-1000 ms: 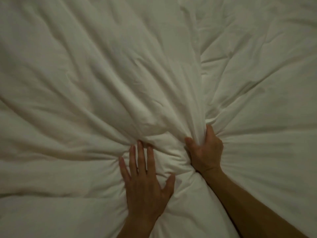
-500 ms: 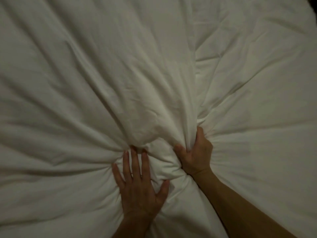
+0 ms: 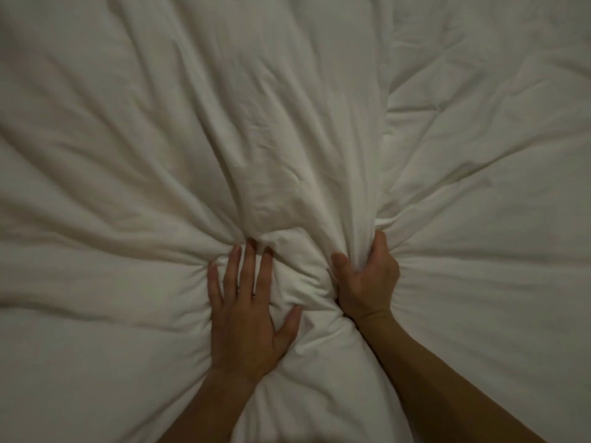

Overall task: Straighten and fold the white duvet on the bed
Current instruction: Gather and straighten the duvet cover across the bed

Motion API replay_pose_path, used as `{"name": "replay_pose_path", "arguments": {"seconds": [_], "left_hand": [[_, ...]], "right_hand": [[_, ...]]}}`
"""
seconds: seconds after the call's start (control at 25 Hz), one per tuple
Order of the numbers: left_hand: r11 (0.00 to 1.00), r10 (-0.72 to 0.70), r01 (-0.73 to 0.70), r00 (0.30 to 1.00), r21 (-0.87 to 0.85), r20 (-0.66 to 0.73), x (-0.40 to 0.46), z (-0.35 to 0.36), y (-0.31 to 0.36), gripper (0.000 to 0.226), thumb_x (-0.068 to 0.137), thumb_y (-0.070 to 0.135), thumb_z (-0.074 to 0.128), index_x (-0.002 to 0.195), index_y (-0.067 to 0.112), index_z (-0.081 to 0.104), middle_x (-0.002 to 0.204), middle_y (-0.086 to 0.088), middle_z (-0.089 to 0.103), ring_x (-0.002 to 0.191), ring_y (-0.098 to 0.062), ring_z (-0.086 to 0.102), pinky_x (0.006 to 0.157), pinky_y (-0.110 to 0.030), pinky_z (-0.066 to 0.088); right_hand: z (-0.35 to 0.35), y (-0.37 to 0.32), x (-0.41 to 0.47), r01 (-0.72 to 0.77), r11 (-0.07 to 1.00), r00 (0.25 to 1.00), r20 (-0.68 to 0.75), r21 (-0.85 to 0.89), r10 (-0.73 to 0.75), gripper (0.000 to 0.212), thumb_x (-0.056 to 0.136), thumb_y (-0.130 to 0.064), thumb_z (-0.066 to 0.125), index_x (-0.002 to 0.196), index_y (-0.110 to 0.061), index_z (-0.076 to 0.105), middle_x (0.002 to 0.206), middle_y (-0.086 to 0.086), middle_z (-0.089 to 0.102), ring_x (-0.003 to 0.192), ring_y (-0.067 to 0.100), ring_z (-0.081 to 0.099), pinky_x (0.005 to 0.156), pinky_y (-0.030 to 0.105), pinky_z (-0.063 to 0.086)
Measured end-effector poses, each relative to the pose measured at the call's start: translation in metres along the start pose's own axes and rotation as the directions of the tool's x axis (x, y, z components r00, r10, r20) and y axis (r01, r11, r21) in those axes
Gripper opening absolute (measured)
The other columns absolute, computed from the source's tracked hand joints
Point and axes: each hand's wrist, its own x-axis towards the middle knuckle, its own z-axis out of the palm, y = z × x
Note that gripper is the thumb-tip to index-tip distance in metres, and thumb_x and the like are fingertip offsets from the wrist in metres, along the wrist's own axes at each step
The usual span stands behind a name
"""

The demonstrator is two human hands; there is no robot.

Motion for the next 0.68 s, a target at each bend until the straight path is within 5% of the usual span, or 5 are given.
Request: {"name": "replay_pose_path", "arguments": {"seconds": [0.16, 0.24, 0.4, 0.56, 0.68], "left_hand": [[0.991, -0.065, 0.053, 0.994, -0.122, -0.091, 0.003, -0.036, 0.015, 0.079, 0.093, 0.064, 0.031, 0.145, 0.006, 0.044, 0.155, -0.017, 0.034, 0.143, -0.036, 0.032, 0.115, -0.062, 0.020], [0.987, -0.042, 0.004, 0.972, -0.161, -0.233, 0.039, -0.061, 0.019, 0.074, 0.094, 0.061, 0.033, 0.146, 0.009, 0.041, 0.154, -0.020, 0.036, 0.142, -0.038, 0.032, 0.116, -0.062, 0.017], [0.975, -0.204, 0.166, 0.932, -0.149, -0.300, 0.186, -0.085, 0.015, 0.078, 0.092, 0.064, 0.026, 0.152, 0.015, 0.033, 0.159, -0.012, 0.030, 0.147, -0.031, 0.024, 0.115, -0.065, 0.012], [0.965, -0.250, 0.259, 0.949, 0.025, -0.192, 0.227, -0.017, 0.004, 0.088, 0.092, 0.071, 0.012, 0.153, 0.011, 0.029, 0.158, -0.013, 0.032, 0.144, -0.033, 0.031, 0.110, -0.072, 0.015], [0.965, -0.205, 0.231, 0.959, 0.123, -0.195, 0.223, 0.031, -0.015, 0.089, 0.090, 0.070, 0.023, 0.153, 0.007, 0.029, 0.158, -0.018, 0.028, 0.146, -0.037, 0.026, 0.111, -0.073, 0.009]], "right_hand": [[-0.031, -0.039, 0.013, -0.121, 0.975, 0.993, 0.032, 0.185, 0.117, 0.080, 0.067, -0.074, 0.053, 0.120, -0.015, 0.055, 0.102, -0.005, 0.064, 0.092, 0.022, 0.064, 0.077, 0.027, 0.045], [-0.041, -0.066, 0.054, -0.063, 0.972, 0.998, -0.004, 0.226, 0.066, 0.088, 0.068, -0.076, 0.056, 0.132, -0.015, 0.049, 0.115, -0.003, 0.058, 0.101, 0.016, 0.058, 0.086, 0.019, 0.042], [-0.011, -0.122, 0.188, -0.075, 0.978, 0.997, 0.047, 0.194, 0.067, 0.111, 0.073, -0.087, 0.051, 0.146, -0.005, 0.038, 0.143, 0.014, 0.049, 0.131, 0.030, 0.048, 0.112, 0.042, 0.039], [0.046, -0.124, 0.221, -0.172, 0.978, 0.985, 0.046, 0.120, 0.168, 0.094, 0.075, -0.087, 0.052, 0.128, -0.010, 0.046, 0.131, 0.014, 0.055, 0.122, 0.035, 0.054, 0.103, 0.042, 0.043], [0.077, -0.083, 0.204, -0.169, 0.969, 0.986, 0.018, 0.180, 0.168, 0.069, 0.076, -0.080, 0.061, 0.106, -0.019, 0.055, 0.106, 0.007, 0.067, 0.104, 0.032, 0.062, 0.090, 0.040, 0.048]]}}
